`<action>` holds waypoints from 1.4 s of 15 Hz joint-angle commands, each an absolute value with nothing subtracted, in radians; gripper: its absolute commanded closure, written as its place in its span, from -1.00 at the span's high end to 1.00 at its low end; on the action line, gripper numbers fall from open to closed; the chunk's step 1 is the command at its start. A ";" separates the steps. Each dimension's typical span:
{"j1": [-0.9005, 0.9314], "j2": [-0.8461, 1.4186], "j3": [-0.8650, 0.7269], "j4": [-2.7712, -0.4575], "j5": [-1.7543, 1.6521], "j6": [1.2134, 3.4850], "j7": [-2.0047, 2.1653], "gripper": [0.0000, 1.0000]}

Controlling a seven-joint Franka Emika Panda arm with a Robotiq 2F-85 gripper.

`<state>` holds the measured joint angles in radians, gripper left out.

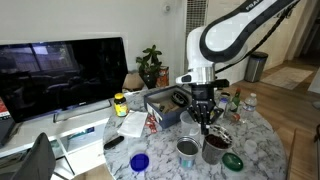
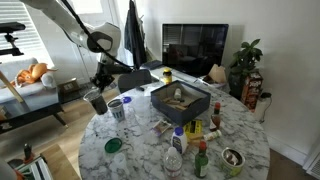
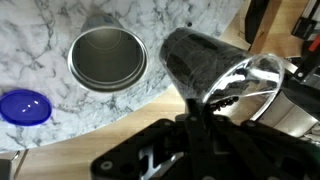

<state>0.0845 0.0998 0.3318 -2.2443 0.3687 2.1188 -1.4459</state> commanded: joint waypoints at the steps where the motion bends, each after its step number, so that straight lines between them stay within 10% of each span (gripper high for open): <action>1: 0.132 0.095 0.293 -2.141 0.317 2.006 -1.417 -0.97; 21: 0.145 0.381 0.273 -1.990 0.196 2.213 -1.388 -0.97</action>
<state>0.1402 0.3548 0.2717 -1.9969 0.2119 2.1855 -1.4037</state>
